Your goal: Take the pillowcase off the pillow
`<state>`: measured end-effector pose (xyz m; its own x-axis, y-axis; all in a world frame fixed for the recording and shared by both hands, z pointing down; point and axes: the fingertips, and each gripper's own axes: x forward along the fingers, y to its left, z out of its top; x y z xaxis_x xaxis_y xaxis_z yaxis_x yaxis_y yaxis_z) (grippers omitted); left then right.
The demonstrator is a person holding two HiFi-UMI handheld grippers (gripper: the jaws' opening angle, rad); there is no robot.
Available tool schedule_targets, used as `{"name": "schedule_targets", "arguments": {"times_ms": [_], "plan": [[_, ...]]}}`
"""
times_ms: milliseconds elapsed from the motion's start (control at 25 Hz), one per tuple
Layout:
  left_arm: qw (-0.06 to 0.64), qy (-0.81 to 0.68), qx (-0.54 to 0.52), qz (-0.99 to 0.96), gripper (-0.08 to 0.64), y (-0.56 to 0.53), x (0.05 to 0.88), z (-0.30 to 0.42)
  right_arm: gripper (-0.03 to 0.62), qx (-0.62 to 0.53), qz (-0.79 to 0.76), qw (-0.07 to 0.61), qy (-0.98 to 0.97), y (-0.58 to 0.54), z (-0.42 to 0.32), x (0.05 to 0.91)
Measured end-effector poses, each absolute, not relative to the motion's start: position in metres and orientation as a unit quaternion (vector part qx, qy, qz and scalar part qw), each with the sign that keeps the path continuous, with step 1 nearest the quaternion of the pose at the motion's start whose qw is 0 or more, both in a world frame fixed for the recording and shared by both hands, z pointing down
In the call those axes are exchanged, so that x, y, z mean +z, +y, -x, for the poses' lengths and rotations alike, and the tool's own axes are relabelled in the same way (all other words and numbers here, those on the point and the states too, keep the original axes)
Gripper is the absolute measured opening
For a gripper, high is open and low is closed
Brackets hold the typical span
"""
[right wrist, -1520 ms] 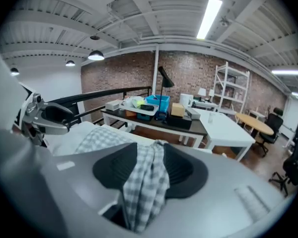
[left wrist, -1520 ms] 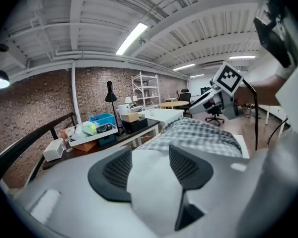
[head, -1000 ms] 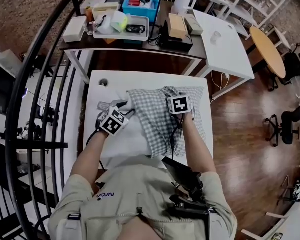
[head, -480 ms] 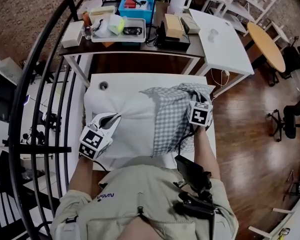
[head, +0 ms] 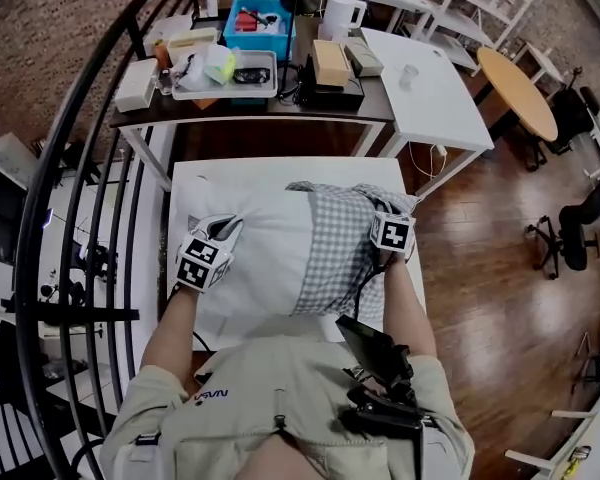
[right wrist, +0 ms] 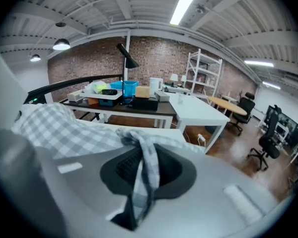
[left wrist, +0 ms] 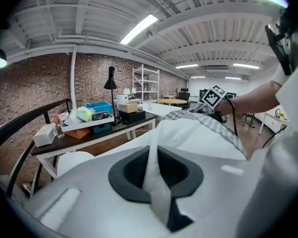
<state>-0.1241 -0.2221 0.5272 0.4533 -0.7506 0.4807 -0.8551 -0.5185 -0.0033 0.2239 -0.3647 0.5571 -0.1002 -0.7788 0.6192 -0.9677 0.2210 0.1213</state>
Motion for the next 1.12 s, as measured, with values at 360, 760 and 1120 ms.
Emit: {"name": "schedule_targets", "arguments": {"times_ms": [360, 760, 1120], "plan": [[0.031, -0.470, 0.262, -0.842, 0.187, -0.209, 0.514, 0.103, 0.144, 0.189, -0.582, 0.167, -0.773, -0.288, -0.209, 0.519], [0.030, -0.372, 0.267, -0.888, 0.241, -0.101, 0.535, 0.017, 0.150, 0.232, -0.534, 0.192, -0.790, -0.141, -0.171, 0.539], [0.022, -0.351, 0.348, -0.869, 0.155, -0.103, 0.596, 0.007, 0.101, 0.255, -0.490, 0.338, -0.762, -0.088, -0.137, 0.633]]}}
